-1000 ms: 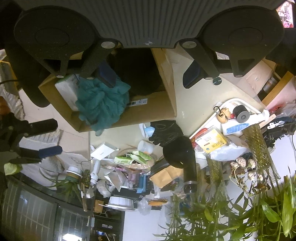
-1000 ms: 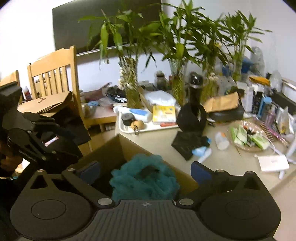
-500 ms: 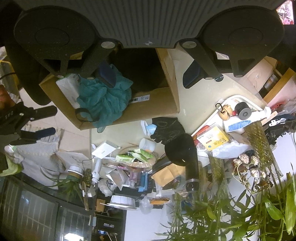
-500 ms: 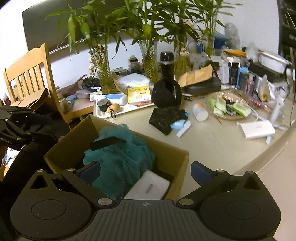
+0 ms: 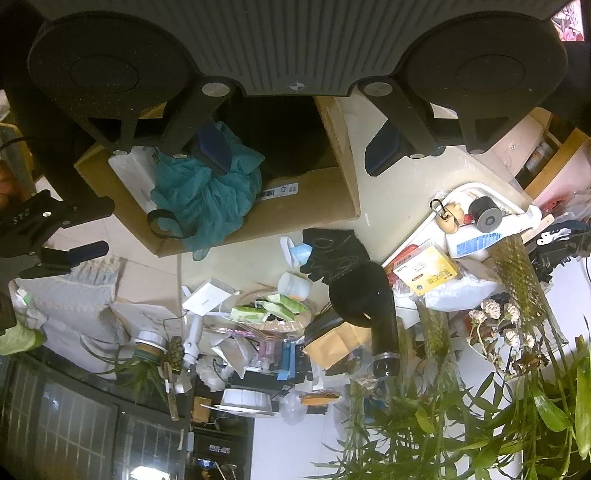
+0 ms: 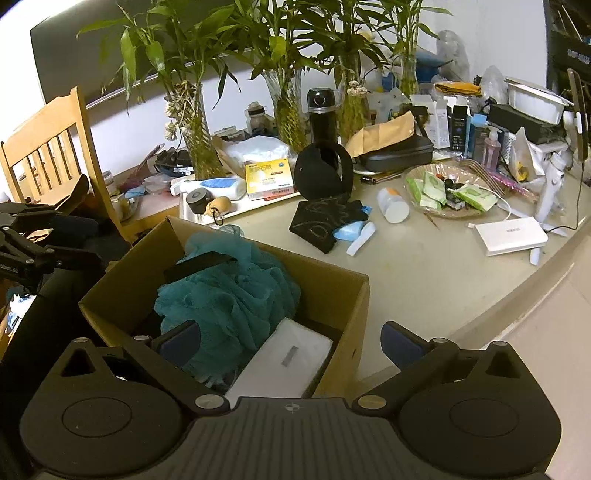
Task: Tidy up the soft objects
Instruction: 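Move both grippers back from the box toward the table items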
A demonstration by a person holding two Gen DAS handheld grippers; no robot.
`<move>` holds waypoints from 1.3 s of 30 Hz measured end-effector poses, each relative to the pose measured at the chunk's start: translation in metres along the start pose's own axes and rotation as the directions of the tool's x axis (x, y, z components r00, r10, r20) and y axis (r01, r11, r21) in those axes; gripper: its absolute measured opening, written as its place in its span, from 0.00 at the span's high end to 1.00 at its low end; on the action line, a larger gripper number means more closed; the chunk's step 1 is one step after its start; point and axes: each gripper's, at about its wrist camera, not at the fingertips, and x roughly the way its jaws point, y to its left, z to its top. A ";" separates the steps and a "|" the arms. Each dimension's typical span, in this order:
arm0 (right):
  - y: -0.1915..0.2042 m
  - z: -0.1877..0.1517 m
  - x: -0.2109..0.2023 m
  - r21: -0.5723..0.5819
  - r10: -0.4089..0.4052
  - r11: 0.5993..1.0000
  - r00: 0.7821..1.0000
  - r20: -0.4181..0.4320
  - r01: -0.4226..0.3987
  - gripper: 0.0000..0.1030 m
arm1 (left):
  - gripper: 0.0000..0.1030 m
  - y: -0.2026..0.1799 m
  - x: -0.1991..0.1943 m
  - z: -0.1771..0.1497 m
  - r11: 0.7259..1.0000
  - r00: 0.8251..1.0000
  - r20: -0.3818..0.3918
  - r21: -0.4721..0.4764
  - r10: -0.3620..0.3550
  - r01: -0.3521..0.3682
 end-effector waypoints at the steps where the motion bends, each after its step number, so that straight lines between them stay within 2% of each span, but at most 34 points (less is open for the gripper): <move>1: 0.000 0.000 0.001 0.002 -0.001 1.000 1.000 -0.001 0.001 0.00 | 0.23 0.000 0.001 0.000 1.000 1.000 -0.001 -0.001 0.001 -0.001; 14: -0.017 0.004 0.011 0.066 -0.039 0.997 0.999 0.012 0.039 0.00 | 0.23 0.011 0.012 0.006 0.999 1.000 -0.009 -0.021 0.027 -0.027; 39: -0.052 0.026 0.048 0.125 -0.051 0.991 0.998 0.044 0.045 0.00 | 0.23 0.046 0.060 0.029 0.998 0.999 -0.003 -0.045 0.052 -0.052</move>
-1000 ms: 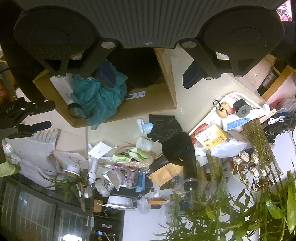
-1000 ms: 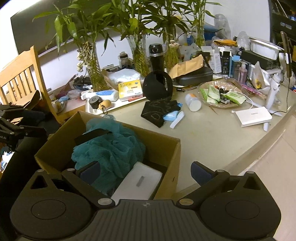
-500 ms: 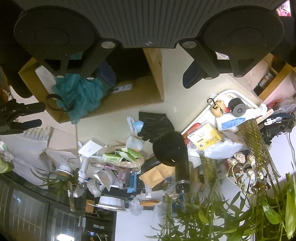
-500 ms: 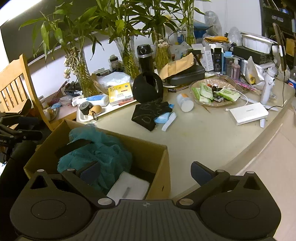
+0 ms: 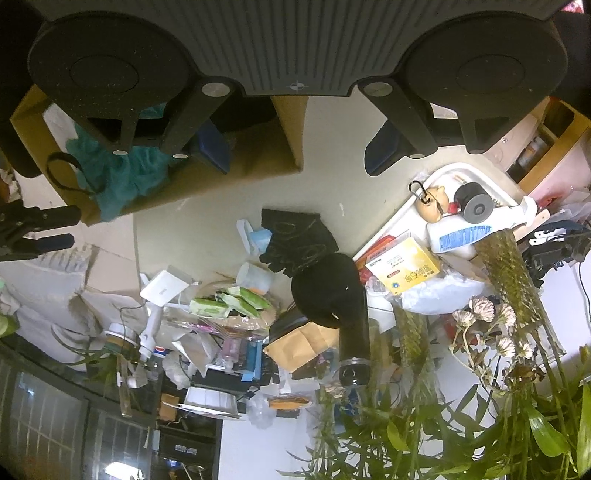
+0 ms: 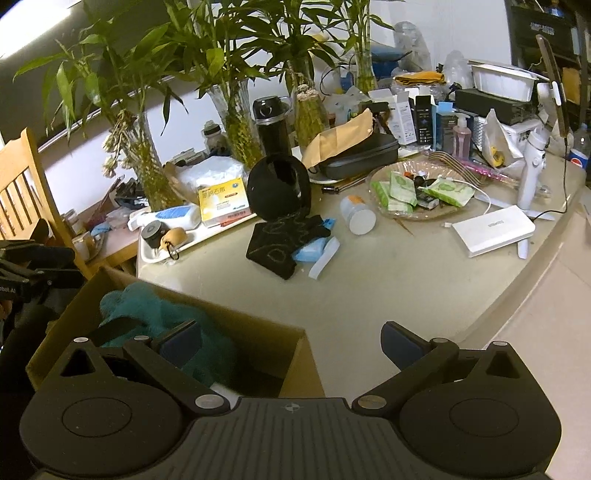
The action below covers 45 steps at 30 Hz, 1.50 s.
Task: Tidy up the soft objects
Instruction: 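Move both grippers back from the box toward the table items, then grasp the black fingerless glove with the left gripper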
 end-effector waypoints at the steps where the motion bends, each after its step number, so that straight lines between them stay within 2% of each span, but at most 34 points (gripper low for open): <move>1: -0.001 0.001 0.002 0.000 0.000 1.000 1.000 0.000 0.000 0.00 | 0.23 0.002 0.003 0.002 1.000 1.000 0.001 -0.001 0.000 0.000; 19: -0.023 0.039 0.055 -0.036 -0.002 0.999 1.000 -0.013 0.002 0.00 | 0.23 0.033 0.050 0.027 0.999 0.999 0.033 -0.022 -0.035 0.036; 24: -0.033 0.048 0.083 -0.071 -0.043 0.997 0.999 -0.021 0.041 0.00 | 0.23 0.040 0.072 0.033 0.999 0.999 0.034 -0.011 -0.038 0.039; 34: -0.062 0.057 0.155 -0.010 -0.052 0.999 0.997 -0.050 0.052 0.00 | 0.23 0.055 0.120 0.048 0.999 0.998 0.057 0.012 -0.037 0.036; 38: -0.069 0.058 0.181 0.020 -0.073 0.997 0.996 -0.057 0.074 0.00 | 0.23 0.063 0.143 0.052 0.999 0.999 0.049 -0.029 -0.023 0.024; 45: -0.071 0.060 0.220 0.012 -0.127 0.992 0.990 -0.061 0.128 0.00 | 0.23 0.064 0.169 0.054 0.999 0.998 0.058 -0.016 0.028 -0.028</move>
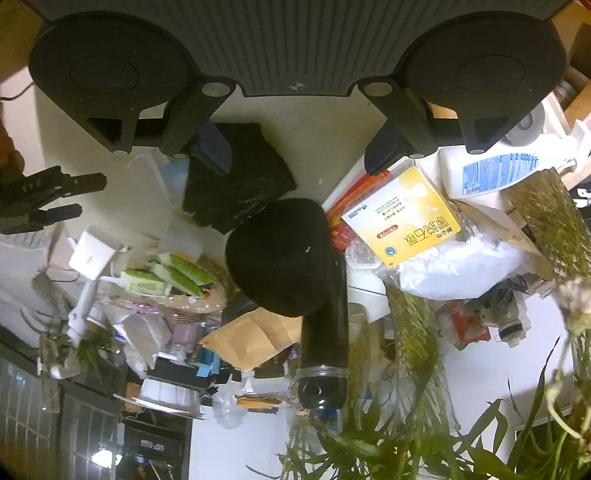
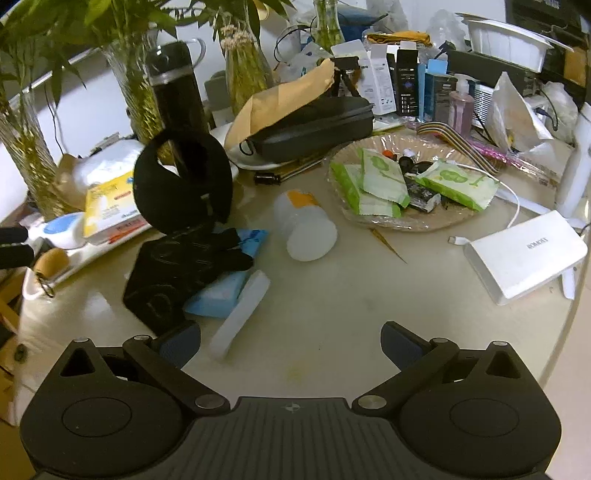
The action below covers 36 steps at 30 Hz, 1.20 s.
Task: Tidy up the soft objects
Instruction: 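Grasp the black fingerless glove with the left gripper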
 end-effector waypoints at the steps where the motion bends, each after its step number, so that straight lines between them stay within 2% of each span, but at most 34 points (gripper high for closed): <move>1: 0.001 0.000 0.005 -0.005 -0.004 1.000 1.000 -0.001 0.004 0.00 | 0.23 0.001 0.003 0.000 1.000 1.000 0.000 -0.003 0.002 -0.002; 10: 0.006 0.000 0.033 -0.022 -0.032 0.999 0.999 -0.004 0.032 0.00 | 0.23 0.002 0.021 -0.014 0.999 1.000 -0.028 -0.041 0.004 -0.005; 13: 0.008 -0.002 0.042 -0.016 -0.006 1.000 1.000 -0.014 0.006 0.00 | 0.23 0.000 0.022 -0.013 1.000 1.000 -0.023 -0.022 0.004 -0.004; 20: 0.025 -0.006 0.055 -0.087 0.053 0.995 0.998 -0.026 -0.055 0.02 | 0.23 -0.005 0.026 -0.012 1.000 1.000 -0.028 0.003 0.004 -0.004; 21: 0.029 -0.006 0.058 -0.101 0.060 0.993 0.998 -0.033 -0.063 0.07 | 0.23 -0.005 0.027 -0.013 1.000 1.000 -0.031 0.004 -0.001 0.001; 25: 0.044 -0.011 0.067 -0.172 0.077 0.981 0.995 -0.062 -0.087 0.16 | 0.23 -0.009 0.031 -0.015 0.999 0.999 -0.048 0.024 -0.025 0.026; 27: 0.052 -0.013 0.070 -0.209 0.073 0.974 0.995 -0.068 -0.086 0.27 | 0.23 -0.013 0.035 -0.016 0.998 0.997 -0.064 0.048 -0.031 0.034; 28: 0.055 -0.014 0.071 -0.223 0.068 0.971 0.995 -0.067 -0.081 0.29 | 0.23 -0.015 0.037 -0.017 0.998 0.997 -0.073 0.058 -0.035 0.039; 31: 0.058 -0.017 0.070 -0.246 0.063 0.967 0.997 -0.038 -0.071 0.48 | 0.23 -0.020 0.046 -0.019 0.996 0.993 -0.103 0.062 -0.057 0.063; 33: 0.057 -0.016 0.068 -0.241 0.055 0.969 0.998 -0.029 -0.061 0.78 | 0.23 -0.023 0.052 -0.019 0.995 0.990 -0.124 0.052 -0.073 0.080; 36: 0.055 -0.015 0.067 -0.234 0.041 0.971 0.999 -0.030 -0.047 0.84 | 0.23 -0.027 0.061 -0.018 0.994 0.984 -0.150 0.044 -0.092 0.099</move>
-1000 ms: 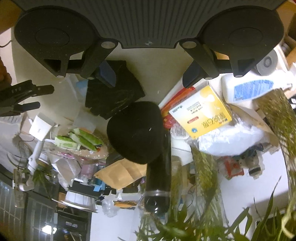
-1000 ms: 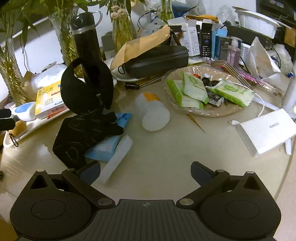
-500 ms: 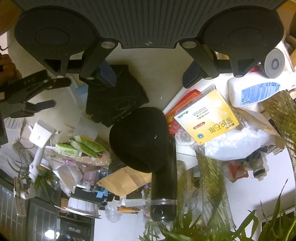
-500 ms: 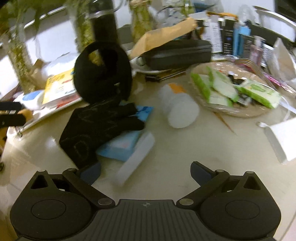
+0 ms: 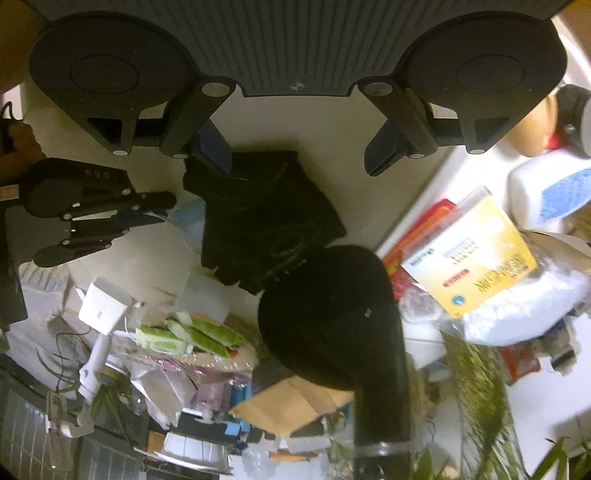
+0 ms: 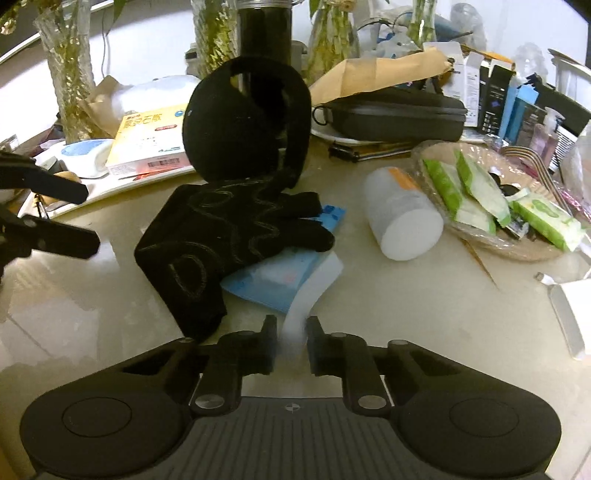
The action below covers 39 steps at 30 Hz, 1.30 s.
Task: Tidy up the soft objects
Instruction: 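Grasp the black fingerless glove with the left gripper, then lift the glove and carry it to the cardboard box with the left gripper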
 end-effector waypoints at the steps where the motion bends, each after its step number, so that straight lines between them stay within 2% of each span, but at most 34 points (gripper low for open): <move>1: -0.001 -0.001 -0.001 0.004 -0.003 1.000 1.000 -0.001 0.003 0.84 | 0.23 -0.001 0.003 0.001 1.000 1.000 -0.008 -0.003 -0.005 0.005; 9: -0.017 0.001 -0.007 0.062 -0.035 0.997 0.999 -0.018 0.036 0.86 | 0.23 0.010 0.030 0.006 0.992 0.995 -0.072 -0.113 -0.065 0.057; 14: -0.029 0.002 -0.013 0.112 -0.072 0.991 0.997 -0.010 0.073 0.86 | 0.23 0.015 0.044 0.006 0.984 0.991 -0.086 -0.158 -0.101 0.087; 21: -0.034 0.001 -0.015 0.135 -0.074 0.988 0.997 -0.010 0.074 0.86 | 0.26 0.015 0.054 0.005 0.982 0.992 -0.036 -0.153 -0.121 0.114; 22: -0.034 0.001 -0.015 0.135 -0.073 0.988 0.997 -0.008 0.073 0.86 | 0.29 0.015 0.054 0.004 0.982 0.993 -0.027 -0.155 -0.117 0.112; 24: -0.035 0.001 -0.015 0.138 -0.073 0.988 0.997 -0.008 0.074 0.86 | 0.42 0.016 0.052 0.003 0.984 0.996 -0.011 -0.157 -0.091 0.088; 26: -0.037 0.001 -0.014 0.146 -0.071 0.987 0.997 -0.009 0.072 0.86 | 0.60 0.018 0.051 0.003 0.983 0.997 -0.006 -0.164 -0.081 0.079; 32: -0.038 0.001 -0.014 0.148 -0.071 0.986 0.997 -0.007 0.071 0.86 | 0.73 0.033 0.047 0.004 0.966 0.994 -0.012 -0.237 -0.111 0.105; 34: -0.038 0.001 -0.014 0.150 -0.072 0.986 0.997 -0.007 0.072 0.86 | 0.77 0.032 0.046 0.005 0.968 0.994 -0.011 -0.230 -0.111 0.105; 35: -0.038 0.001 -0.015 0.151 -0.072 0.986 0.997 -0.006 0.072 0.86 | 0.86 0.031 0.044 0.005 0.971 0.994 -0.010 -0.218 -0.106 0.102; 36: -0.038 0.001 -0.015 0.152 -0.072 0.986 0.997 -0.005 0.072 0.86 | 0.89 0.030 0.042 0.006 0.973 0.995 -0.008 -0.211 -0.100 0.096; 39: -0.039 0.001 -0.016 0.154 -0.065 0.986 0.998 -0.004 0.065 0.86 | 0.92 0.029 0.034 0.007 0.974 0.995 0.010 -0.201 -0.102 0.102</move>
